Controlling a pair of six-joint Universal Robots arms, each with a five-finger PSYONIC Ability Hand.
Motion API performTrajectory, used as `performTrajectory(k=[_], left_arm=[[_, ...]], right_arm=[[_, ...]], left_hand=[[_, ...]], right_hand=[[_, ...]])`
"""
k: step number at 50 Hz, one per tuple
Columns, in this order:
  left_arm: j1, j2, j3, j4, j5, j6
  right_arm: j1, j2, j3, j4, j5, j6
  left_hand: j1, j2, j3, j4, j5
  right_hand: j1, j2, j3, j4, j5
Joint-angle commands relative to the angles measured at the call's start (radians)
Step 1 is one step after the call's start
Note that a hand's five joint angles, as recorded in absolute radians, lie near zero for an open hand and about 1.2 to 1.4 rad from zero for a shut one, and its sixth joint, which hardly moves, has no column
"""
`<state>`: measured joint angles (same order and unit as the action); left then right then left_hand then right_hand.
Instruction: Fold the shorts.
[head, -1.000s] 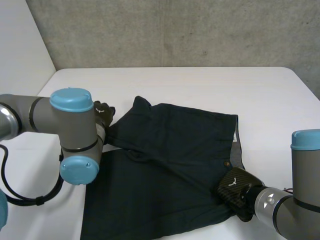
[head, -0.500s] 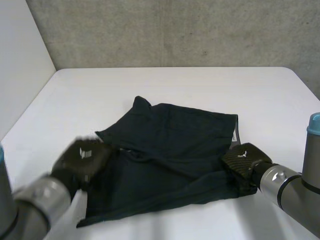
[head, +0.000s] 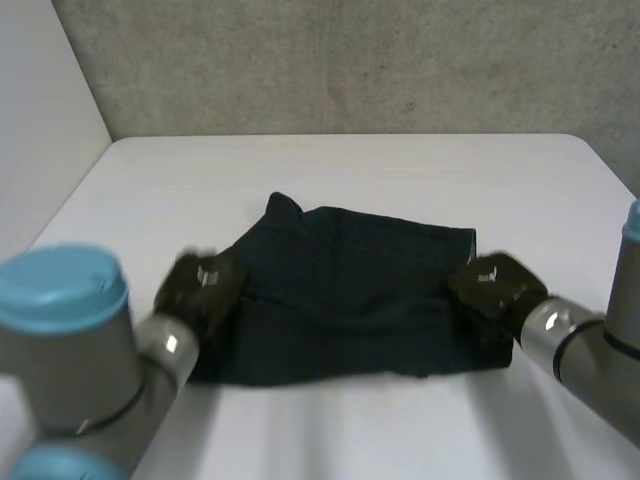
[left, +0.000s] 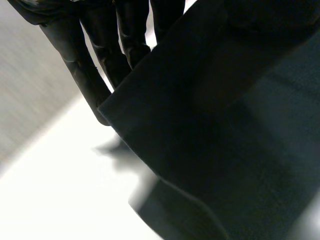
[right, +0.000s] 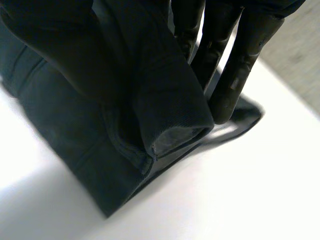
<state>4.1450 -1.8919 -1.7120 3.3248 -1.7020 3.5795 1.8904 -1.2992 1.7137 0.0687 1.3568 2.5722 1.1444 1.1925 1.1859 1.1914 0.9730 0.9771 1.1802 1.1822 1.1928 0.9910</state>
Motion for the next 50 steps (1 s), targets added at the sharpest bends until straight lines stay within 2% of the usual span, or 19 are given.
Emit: performTrajectory(k=[1, 4, 5, 10, 15, 17, 18, 19, 23, 26, 27, 33, 39, 43, 44, 50], left_arm=[[-0.019, -0.293, 0.468, 0.087, -0.037, 0.206], [-0.028, -0.409, 0.628, 0.085, -0.051, 0.229], [-0.025, -0.493, 0.734, 0.082, -0.062, 0.229], [-0.023, -0.699, 1.012, 0.067, -0.094, 0.242], [-0.017, -0.851, 1.192, 0.026, -0.094, 0.246], [-0.023, -0.886, 1.227, 0.01, -0.091, 0.246], [-0.023, -0.888, 1.23, 0.007, -0.091, 0.246], [-0.023, -0.891, 1.23, 0.006, -0.091, 0.248], [-0.035, -0.885, 1.227, -0.001, -0.094, 0.24], [-0.052, -0.853, 1.204, -0.016, -0.108, 0.236], [-0.052, -0.834, 1.191, -0.025, -0.114, 0.233], [-0.037, -0.589, 0.941, -0.053, -0.128, 0.142], [0.001, -0.35, 0.646, -0.054, -0.09, 0.021], [0.009, -0.213, 0.438, -0.05, -0.018, -0.074], [0.012, -0.169, 0.358, -0.044, 0.014, -0.109], [0.024, -0.093, 0.155, 0.025, 0.061, -0.166]], right_arm=[[0.004, 0.128, -0.201, -0.119, 0.068, -0.013], [0.004, 0.199, -0.294, -0.135, 0.111, -0.035], [0.006, 0.249, -0.36, -0.136, 0.137, -0.058], [0.01, 0.421, -0.555, -0.136, 0.174, -0.141], [0.021, 0.584, -0.731, -0.139, 0.176, -0.191], [0.021, 0.615, -0.759, -0.142, 0.176, -0.185], [0.021, 0.624, -0.769, -0.144, 0.176, -0.182], [0.022, 0.636, -0.781, -0.156, 0.176, -0.182], [0.022, 0.62, -0.763, -0.205, 0.176, -0.141], [0.013, 0.562, -0.717, -0.221, 0.171, -0.057], [0.012, 0.505, -0.676, -0.222, 0.165, 0.015], [0.009, 0.319, -0.524, -0.179, 0.094, 0.224], [-0.01, 0.177, -0.335, 0.014, -0.016, 0.263], [-0.031, 0.169, -0.231, 0.066, -0.039, 0.261], [-0.031, 0.169, -0.211, 0.06, -0.041, 0.26], [-0.033, 0.188, -0.114, -0.101, -0.027, 0.238]], left_hand=[[0.235, 0.187, 0.193, 0.188, 0.232], [0.214, 0.166, 0.173, 0.167, 0.211], [0.208, 0.16, 0.167, 0.161, 0.205], [0.111, 0.063, 0.07, 0.064, 0.108], [-0.243, -0.291, -0.285, -0.29, -0.246], [-0.621, -0.669, -0.662, -0.668, -0.624], [-0.812, -0.86, -0.853, -0.859, -0.815], [-0.97, -1.018, -1.011, -1.017, -0.973], [-0.97, -1.018, -1.011, -1.017, -0.973], [-0.97, -1.018, -1.011, -1.017, -0.973], [-0.97, -1.018, -1.011, -1.017, -0.973], [-0.97, -1.018, -1.011, -1.017, -0.973], [-0.97, -1.018, -1.011, -1.017, -0.973], [-0.97, -1.018, -1.011, -1.017, -0.973], [-0.97, -1.018, -1.011, -1.017, -0.973], [-0.966, -1.014, -1.008, -1.013, -0.969]], right_hand=[[0.419, 0.216, 0.214, 0.203, 0.231], [0.419, 0.216, 0.214, 0.203, 0.231], [0.419, 0.216, 0.214, 0.203, 0.231], [0.419, 0.216, 0.214, 0.203, 0.231], [0.379, 0.176, 0.174, 0.164, 0.191], [-0.012, -0.215, -0.217, -0.228, -0.2], [-0.32, -0.523, -0.525, -0.535, -0.508], [-0.803, -1.006, -1.008, -1.018, -0.991], [-0.803, -1.006, -1.008, -1.018, -0.991], [-0.803, -1.006, -1.008, -1.018, -0.991], [-0.803, -1.006, -1.008, -1.018, -0.991], [-0.803, -1.006, -1.008, -1.018, -0.991], [-0.803, -1.006, -1.008, -1.018, -0.991], [-0.803, -1.006, -1.008, -1.018, -0.991], [-0.803, -1.006, -1.008, -1.018, -0.991], [-0.722, -0.925, -0.927, -0.938, -0.911]])
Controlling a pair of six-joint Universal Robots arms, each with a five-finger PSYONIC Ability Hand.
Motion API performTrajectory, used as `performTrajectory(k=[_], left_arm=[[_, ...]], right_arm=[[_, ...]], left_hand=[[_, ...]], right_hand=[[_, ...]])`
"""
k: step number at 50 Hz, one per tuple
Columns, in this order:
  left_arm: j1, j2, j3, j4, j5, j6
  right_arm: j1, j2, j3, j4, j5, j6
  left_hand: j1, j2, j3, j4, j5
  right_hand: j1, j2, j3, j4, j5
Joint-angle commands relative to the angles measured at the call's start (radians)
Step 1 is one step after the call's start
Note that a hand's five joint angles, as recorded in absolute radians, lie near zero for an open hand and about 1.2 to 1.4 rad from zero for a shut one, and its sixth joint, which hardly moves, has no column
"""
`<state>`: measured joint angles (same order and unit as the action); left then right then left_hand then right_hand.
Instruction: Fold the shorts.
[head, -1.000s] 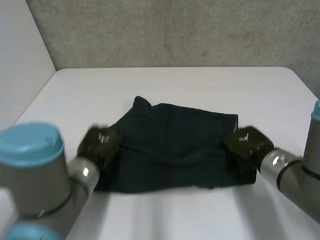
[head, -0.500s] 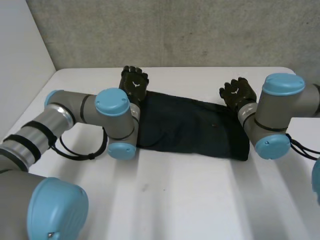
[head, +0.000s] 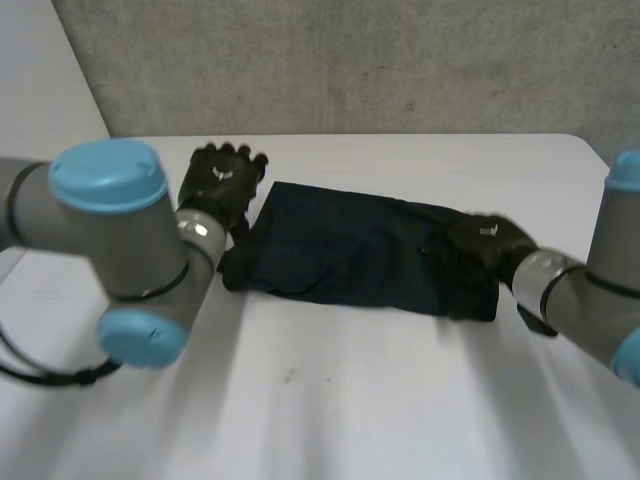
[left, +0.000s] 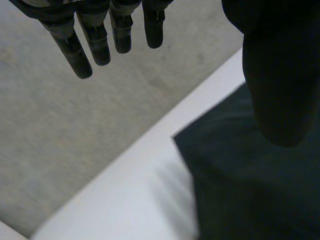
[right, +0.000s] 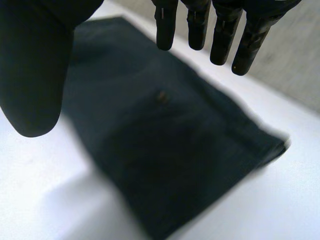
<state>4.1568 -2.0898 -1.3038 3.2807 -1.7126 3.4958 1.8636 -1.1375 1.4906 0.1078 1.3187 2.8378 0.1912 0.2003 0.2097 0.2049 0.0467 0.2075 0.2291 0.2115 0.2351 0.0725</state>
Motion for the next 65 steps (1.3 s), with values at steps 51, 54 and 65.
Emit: performTrajectory(k=[51, 54, 65], left_arm=[[0.037, 0.231, -0.469, 0.343, 0.07, -0.084], [0.037, 0.231, -0.471, 0.343, 0.071, -0.084], [0.04, 0.229, -0.471, 0.344, 0.073, -0.084]], right_arm=[[-0.098, -0.005, 0.031, -0.062, 0.08, -0.153], [-0.156, 0.021, 0.075, -0.105, 0.024, -0.12], [-0.187, 0.12, 0.08, -0.174, -0.012, -0.093]], left_hand=[[-0.01, -0.019, -0.029, -0.024, -0.04], [-0.01, -0.019, -0.029, -0.024, -0.04], [-0.01, -0.019, -0.029, -0.024, -0.04]], right_hand=[[0.212, 0.191, 0.208, 0.185, 0.173], [0.209, 0.188, 0.205, 0.182, 0.17], [0.25, 0.229, 0.246, 0.223, 0.211]])
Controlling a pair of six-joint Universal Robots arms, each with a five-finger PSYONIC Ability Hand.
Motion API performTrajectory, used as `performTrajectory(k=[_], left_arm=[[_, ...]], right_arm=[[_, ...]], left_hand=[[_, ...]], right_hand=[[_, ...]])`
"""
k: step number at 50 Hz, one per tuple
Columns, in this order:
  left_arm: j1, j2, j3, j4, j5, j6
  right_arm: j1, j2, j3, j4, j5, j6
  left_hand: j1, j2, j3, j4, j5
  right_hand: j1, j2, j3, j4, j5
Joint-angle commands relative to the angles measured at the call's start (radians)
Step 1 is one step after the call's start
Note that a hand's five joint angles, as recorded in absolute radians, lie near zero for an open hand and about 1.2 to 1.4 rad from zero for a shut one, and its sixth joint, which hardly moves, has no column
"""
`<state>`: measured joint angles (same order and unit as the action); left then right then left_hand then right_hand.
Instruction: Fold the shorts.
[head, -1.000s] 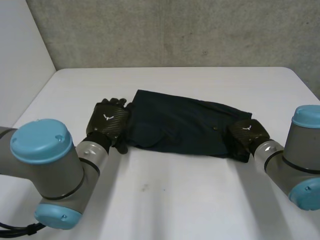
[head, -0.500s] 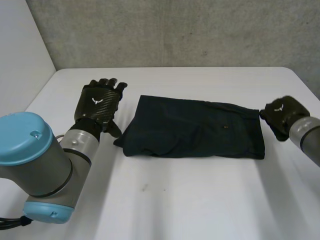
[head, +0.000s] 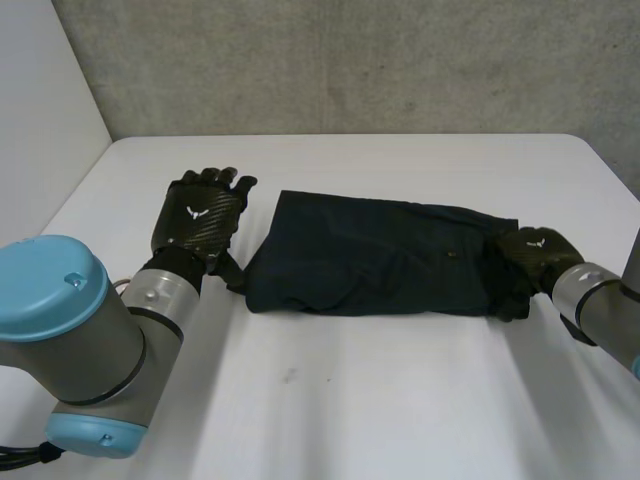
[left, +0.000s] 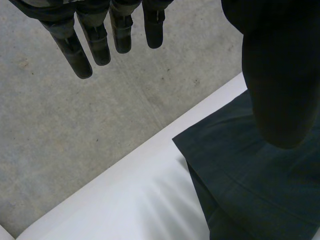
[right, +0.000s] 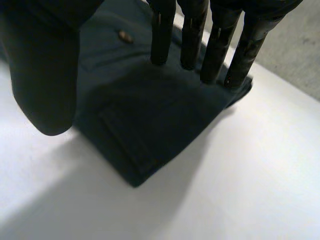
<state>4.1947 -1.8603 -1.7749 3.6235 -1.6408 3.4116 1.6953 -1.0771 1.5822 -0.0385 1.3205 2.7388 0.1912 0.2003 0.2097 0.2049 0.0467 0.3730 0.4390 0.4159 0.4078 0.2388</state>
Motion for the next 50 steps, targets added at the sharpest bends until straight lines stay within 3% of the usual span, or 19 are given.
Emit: performTrajectory(k=[1, 6, 7, 8, 22, 28, 30, 34, 39, 43, 46, 50], left_arm=[[0.004, -0.002, 0.0, 0.001, 0.001, 0.0], [0.002, -0.003, -0.001, 0.001, 0.001, 0.0], [0.002, -0.003, -0.001, 0.001, 0.001, 0.0], [0.002, -0.003, -0.001, 0.001, 0.001, 0.0], [0.002, 0.009, -0.008, 0.001, -0.001, 0.0], [0.001, 0.018, -0.011, 0.001, -0.004, 0.0], [-0.001, 0.021, -0.011, 0.001, -0.004, 0.0], [0.001, 0.023, -0.012, 0.001, -0.004, 0.0], [0.002, 0.026, -0.011, 0.001, -0.005, 0.0], [0.002, 0.029, -0.009, 0.003, -0.005, 0.0], [0.002, 0.03, -0.008, 0.003, -0.005, 0.0], [0.004, 0.032, 0.006, 0.003, -0.005, 0.0]], right_arm=[[-0.019, 0.066, -0.013, -0.027, -0.015, 0.006], [-0.02, 0.098, -0.022, -0.037, -0.015, 0.006], [-0.023, 0.101, -0.025, -0.047, -0.017, 0.006], [-0.026, 0.1, -0.025, -0.055, -0.017, 0.006], [-0.059, -0.012, -0.076, -0.066, -0.001, -0.033], [-0.036, -0.014, -0.185, 0.034, 0.035, -0.259], [0.019, -0.012, -0.221, 0.046, 0.046, -0.335], [0.26, 0.023, -0.326, 0.045, 0.06, -0.526], [0.426, 0.095, -0.393, 0.039, 0.026, -0.654], [0.535, 0.17, -0.419, 0.039, -0.061, -0.721], [0.576, 0.232, -0.423, 0.04, -0.159, -0.74], [0.58, 0.252, -0.423, 0.039, -0.224, -0.732]], left_hand=[[-0.01, -0.019, -0.029, -0.024, -0.04], [-0.01, -0.019, -0.029, -0.024, -0.04], [-0.01, -0.019, -0.029, -0.024, -0.04], [-0.013, -0.022, -0.031, -0.027, -0.043], [-0.013, -0.022, -0.031, -0.027, -0.043], [-0.013, -0.022, -0.031, -0.027, -0.043], [-0.013, -0.022, -0.031, -0.027, -0.043], [-0.013, -0.022, -0.031, -0.027, -0.043], [-0.013, -0.022, -0.031, -0.027, -0.043], [-0.016, -0.025, -0.034, -0.03, -0.046], [-0.016, -0.025, -0.034, -0.03, -0.046], [-0.017, -0.026, -0.035, -0.03, -0.047]], right_hand=[[0.091, 0.025, 0.048, 0.056, 0.05], [0.363, 0.297, 0.32, 0.328, 0.322], [0.904, 0.838, 0.861, 0.87, 0.864], [1.022, 0.956, 0.979, 0.987, 0.982], [1.023, 0.957, 0.98, 0.988, 0.983], [1.023, 0.957, 0.98, 0.988, 0.983], [1.023, 0.957, 0.98, 0.988, 0.983], [1.023, 0.957, 0.98, 0.988, 0.983], [1.023, 0.957, 0.98, 0.988, 0.983], [1.023, 0.957, 0.98, 0.988, 0.983], [1.023, 0.957, 0.98, 0.988, 0.983], [0.949, 0.883, 0.906, 0.914, 0.908]])
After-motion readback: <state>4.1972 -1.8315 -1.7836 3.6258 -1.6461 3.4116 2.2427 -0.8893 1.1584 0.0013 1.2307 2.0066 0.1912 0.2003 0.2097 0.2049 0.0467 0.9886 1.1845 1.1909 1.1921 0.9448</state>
